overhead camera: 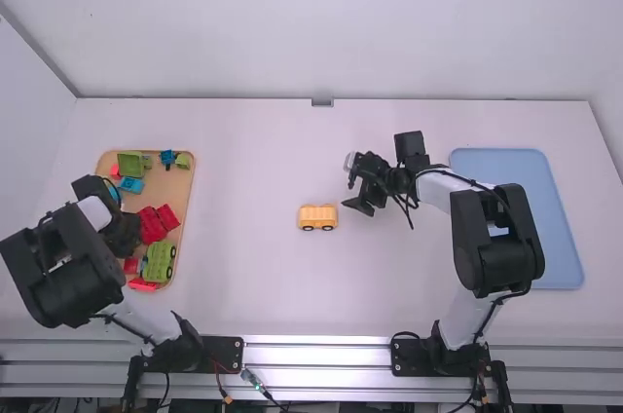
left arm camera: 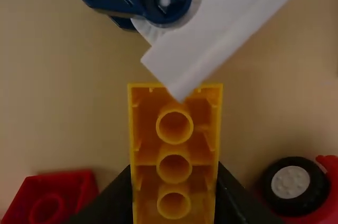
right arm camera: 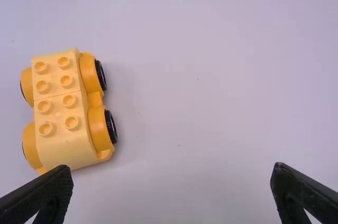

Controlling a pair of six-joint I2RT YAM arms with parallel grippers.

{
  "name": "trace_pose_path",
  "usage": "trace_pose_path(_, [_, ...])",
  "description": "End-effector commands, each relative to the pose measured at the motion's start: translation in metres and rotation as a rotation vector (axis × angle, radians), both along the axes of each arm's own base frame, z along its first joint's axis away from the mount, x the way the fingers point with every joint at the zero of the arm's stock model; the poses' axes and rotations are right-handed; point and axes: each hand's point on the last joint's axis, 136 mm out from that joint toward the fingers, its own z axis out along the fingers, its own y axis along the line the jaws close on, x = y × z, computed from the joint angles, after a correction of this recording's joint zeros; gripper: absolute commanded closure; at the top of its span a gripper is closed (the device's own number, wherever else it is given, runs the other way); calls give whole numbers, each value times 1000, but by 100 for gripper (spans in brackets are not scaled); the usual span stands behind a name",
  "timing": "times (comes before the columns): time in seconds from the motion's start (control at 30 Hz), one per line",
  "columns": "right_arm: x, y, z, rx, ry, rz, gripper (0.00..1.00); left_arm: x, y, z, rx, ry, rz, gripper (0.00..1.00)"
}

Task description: Assemble lego blocks to make yellow taxi

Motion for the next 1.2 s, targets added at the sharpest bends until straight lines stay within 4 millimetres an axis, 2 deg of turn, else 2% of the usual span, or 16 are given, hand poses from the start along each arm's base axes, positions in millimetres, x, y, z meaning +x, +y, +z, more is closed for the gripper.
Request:
trace_pose_path(0.0, [-1,2,4,8,-2,4,1,-10,-1,-6,7,37,1,65])
trace_pose_path(0.13, [-2,2,3,7,1,4,1,-9,0,-7,13,30,0,66])
trace_pose_path(0.4, [-2,2,3,7,1,4,1,10,0,-5,11,-31,-116,82])
trace_pose_path(0.6, [-1,2,3,7,1,3,1,12,0,-3,19,-37,-111,85])
trace_pose_path(0.7, [-1,2,3,7,1,3,1,15,0,4,21,-61,-118,86])
trace_pose_path(0.83, [-1,2,3,8,1,3,1,22,-3,25,37,-123,-144,89])
trace_pose_path(1.0, [-1,2,4,9,-3,3,1,25,-4,64,106,-204,-164,89])
trace_pose_path(1.03, [-1,2,4,11,-2,5,1,33,-12,76,127,-256,-236,89])
trace_pose_path(1.1, [-1,3,4,12,-3,6,1,43,-22,87,143,-317,-319,89])
trace_pose_path(1.17, [-1,4,6,21,-5,11,1,60,-44,104,166,-430,-490,85])
